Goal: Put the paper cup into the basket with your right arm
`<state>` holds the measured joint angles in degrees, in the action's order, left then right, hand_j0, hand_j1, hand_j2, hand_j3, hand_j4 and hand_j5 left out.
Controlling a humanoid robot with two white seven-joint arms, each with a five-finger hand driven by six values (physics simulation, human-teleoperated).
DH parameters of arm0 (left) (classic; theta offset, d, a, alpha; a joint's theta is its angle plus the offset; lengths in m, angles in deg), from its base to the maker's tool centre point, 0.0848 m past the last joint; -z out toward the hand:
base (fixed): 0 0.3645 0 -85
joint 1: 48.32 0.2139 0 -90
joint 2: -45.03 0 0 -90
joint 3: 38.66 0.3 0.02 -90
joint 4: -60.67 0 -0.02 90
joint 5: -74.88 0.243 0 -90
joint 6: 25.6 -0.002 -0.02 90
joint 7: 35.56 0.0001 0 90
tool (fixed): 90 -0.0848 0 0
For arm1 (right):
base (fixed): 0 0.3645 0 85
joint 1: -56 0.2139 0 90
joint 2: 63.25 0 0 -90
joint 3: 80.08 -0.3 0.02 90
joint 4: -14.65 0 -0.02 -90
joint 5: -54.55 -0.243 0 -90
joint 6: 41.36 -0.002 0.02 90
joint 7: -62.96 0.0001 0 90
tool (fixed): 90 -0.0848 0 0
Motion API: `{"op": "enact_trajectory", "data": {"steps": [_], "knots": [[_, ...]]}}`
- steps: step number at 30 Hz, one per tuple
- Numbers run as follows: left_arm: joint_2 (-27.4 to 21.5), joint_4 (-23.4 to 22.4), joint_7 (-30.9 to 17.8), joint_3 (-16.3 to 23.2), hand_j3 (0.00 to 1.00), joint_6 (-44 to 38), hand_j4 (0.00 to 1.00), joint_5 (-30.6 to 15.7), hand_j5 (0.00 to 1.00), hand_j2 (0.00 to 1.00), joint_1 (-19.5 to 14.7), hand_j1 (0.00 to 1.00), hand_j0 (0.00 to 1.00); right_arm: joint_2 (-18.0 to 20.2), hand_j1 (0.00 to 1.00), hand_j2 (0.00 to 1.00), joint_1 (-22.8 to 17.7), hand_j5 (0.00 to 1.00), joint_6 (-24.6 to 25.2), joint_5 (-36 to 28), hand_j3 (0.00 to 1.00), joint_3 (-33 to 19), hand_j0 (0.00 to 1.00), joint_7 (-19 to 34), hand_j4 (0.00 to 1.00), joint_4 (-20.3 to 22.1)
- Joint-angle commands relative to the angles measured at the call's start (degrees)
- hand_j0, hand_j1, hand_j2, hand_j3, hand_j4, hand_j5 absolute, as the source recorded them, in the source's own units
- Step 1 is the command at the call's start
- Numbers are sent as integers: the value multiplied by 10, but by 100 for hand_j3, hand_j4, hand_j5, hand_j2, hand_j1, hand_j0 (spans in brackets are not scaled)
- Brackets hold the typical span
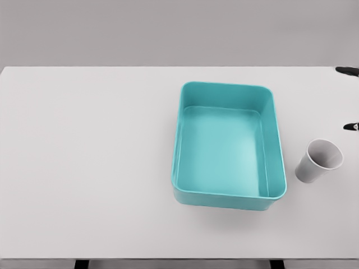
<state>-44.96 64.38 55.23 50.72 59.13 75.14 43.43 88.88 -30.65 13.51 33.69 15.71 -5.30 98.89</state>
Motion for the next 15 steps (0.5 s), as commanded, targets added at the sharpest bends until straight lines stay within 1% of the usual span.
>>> {"op": "enact_trajectory", "data": {"steps": [1, 5, 6, 8, 11, 14, 15], "knots": [[0, 0, 0, 0, 100, 1, 100, 0, 100, 100, -1, 100, 100, 10, 100, 100, -4, 100, 1, -90, 100, 0, 100, 0, 100, -1], [0, 0, 0, 0, 100, 0, 100, 0, 100, 100, -1, 100, 100, 12, 100, 100, -69, 100, 1, -160, 100, 1, 100, 0, 100, 0], [0, 0, 0, 0, 100, 0, 100, 0, 100, 100, -1, 100, 100, 16, 100, 100, -79, 100, 1, -162, 100, 0, 100, 0, 100, 0], [0, 0, 0, 0, 100, 0, 100, 0, 100, 100, -1, 100, 100, 35, 100, 100, -82, 100, 1, -163, 100, 0, 100, 0, 100, 0], [0, 0, 0, 0, 100, 0, 100, 0, 100, 100, -1, 100, 100, 35, 100, 100, -99, 100, 1, -171, 100, 0, 100, 0, 100, 0], [0, 0, 0, 0, 100, 0, 100, 0, 100, 100, 0, 100, 100, 35, 100, 100, -149, 100, 1, -169, 100, 1, 100, 0, 100, 0], [0, 0, 0, 0, 100, 0, 100, 0, 100, 100, 0, 100, 100, 35, 100, 100, -155, 100, 1, -167, 100, 1, 100, 0, 100, 0]]}}
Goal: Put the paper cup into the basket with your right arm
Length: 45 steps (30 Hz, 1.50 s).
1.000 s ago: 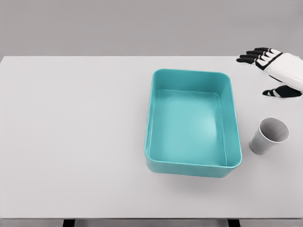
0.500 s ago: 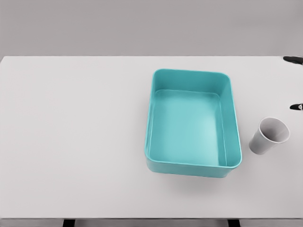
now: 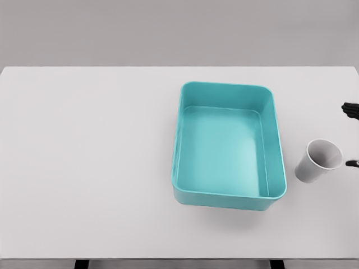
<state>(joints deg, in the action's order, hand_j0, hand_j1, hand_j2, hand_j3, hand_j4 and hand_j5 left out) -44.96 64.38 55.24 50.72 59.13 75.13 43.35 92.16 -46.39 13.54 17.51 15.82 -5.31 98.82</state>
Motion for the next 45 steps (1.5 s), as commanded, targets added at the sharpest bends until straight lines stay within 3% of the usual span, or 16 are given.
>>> {"op": "enact_trajectory", "data": {"steps": [1, 13, 20, 29, 32, 37, 45], "knots": [[0, 0, 0, 0, 100, 0, 100, 0, 100, 100, 0, 100, 100, 2, 100, 100, 0, 100, 1, -5, 100, 0, 100, 0, 100, 0], [0, 0, 0, 0, 100, 1, 100, 0, 100, 100, 0, 100, 100, 1, 100, 100, -40, 100, 1, 6, 100, 0, 100, 0, 100, -1], [0, 0, 0, 0, 100, 0, 100, 0, 100, 100, 0, 100, 100, -15, 100, 100, -41, 100, 1, 19, 100, 1, 100, 0, 100, -6], [0, 0, 0, 0, 100, 0, 100, 0, 100, 100, 0, 100, 100, -50, 100, 100, -32, 100, 1, 37, 100, 25, 100, 0, 100, -22], [0, 0, 0, 0, 100, 0, 100, 0, 100, 100, 0, 100, 100, -53, 100, 100, -26, 100, 1, 40, 100, 28, 100, 0, 100, -25], [0, 0, 0, 0, 100, 1, 100, 0, 100, 100, 0, 100, 100, -54, 100, 100, 15, 100, 1, 40, 100, 63, 100, 0, 100, -36], [0, 0, 0, 0, 100, 0, 100, 0, 100, 100, 0, 100, 100, -63, 100, 100, 23, 100, 1, 42, 100, 78, 100, -1, 100, -35]]}}
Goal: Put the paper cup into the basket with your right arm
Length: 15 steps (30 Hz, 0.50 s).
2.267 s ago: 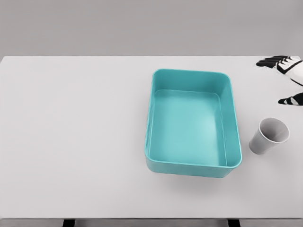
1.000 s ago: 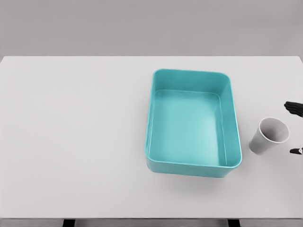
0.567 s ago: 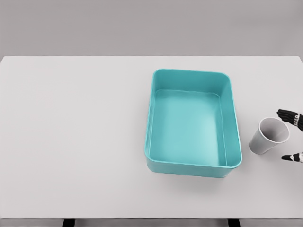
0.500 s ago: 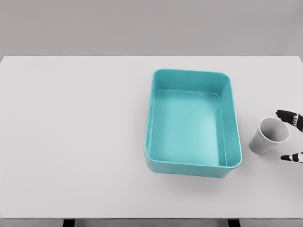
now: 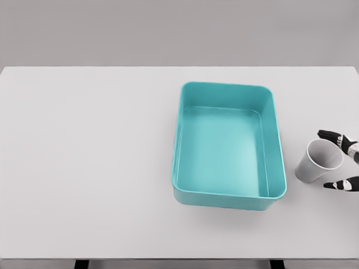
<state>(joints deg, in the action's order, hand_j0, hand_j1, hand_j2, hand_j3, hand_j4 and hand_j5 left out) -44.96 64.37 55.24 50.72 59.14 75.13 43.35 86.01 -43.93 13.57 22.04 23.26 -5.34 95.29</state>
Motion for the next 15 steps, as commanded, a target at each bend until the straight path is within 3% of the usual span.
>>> {"op": "enact_trajectory", "data": {"steps": [1, 15], "knots": [[0, 0, 0, 0, 100, 0, 100, 0, 100, 100, 0, 100, 100, -1, 100, 100, 1, 100, 1, -4, 100, 5, 100, -1, 100, 1], [0, 0, 0, 0, 100, 0, 100, 0, 100, 100, 0, 100, 100, -11, 100, 100, 29, 100, 1, -4, 100, 34, 100, -1, 100, 1]]}}
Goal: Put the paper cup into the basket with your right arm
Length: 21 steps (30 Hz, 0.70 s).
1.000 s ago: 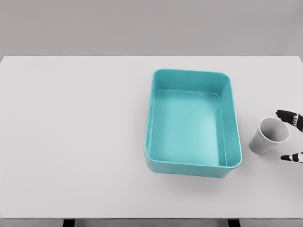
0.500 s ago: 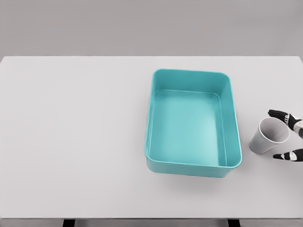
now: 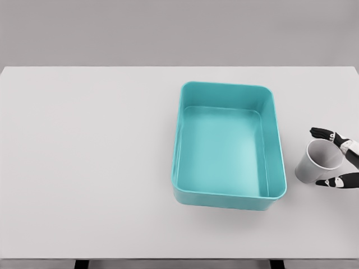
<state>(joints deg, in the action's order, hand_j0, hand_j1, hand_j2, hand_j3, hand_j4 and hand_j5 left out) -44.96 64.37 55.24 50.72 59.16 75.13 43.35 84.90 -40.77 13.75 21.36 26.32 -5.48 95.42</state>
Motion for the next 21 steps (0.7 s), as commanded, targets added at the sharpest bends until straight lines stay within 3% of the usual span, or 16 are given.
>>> {"op": "enact_trajectory", "data": {"steps": [1, 10, 12, 14, 17, 21], "knots": [[0, 0, 0, 0, 100, 0, 100, 0, 100, 100, 0, 100, 100, 0, 100, 100, 1, 100, -1, 3, 100, 4, 100, 1, 100, 1], [0, 0, 0, 0, 100, 0, 100, 0, 100, 100, 0, 100, 100, -3, 99, 99, 8, 99, -1, 2, 99, 12, 99, 1, 99, 0], [0, 0, 0, 0, 100, 0, 100, 0, 100, 100, 0, 100, 100, -2, 84, 84, 8, 84, -1, 3, 84, 11, 84, 1, 84, -1], [0, 0, 0, 0, 100, 0, 100, 0, 100, 100, 0, 100, 100, -1, 60, 60, 8, 60, -1, 2, 60, 11, 60, 1, 60, -3], [0, 0, 0, 0, 100, 0, 100, 0, 100, 100, 0, 100, 100, -1, 55, 55, 8, 55, -1, 3, 55, 11, 55, 1, 55, -4], [0, 0, 0, 0, 100, 0, 100, 0, 100, 100, 0, 100, 100, 4, 55, 55, 18, 55, -1, 3, 55, 11, 55, 1, 55, -5]]}}
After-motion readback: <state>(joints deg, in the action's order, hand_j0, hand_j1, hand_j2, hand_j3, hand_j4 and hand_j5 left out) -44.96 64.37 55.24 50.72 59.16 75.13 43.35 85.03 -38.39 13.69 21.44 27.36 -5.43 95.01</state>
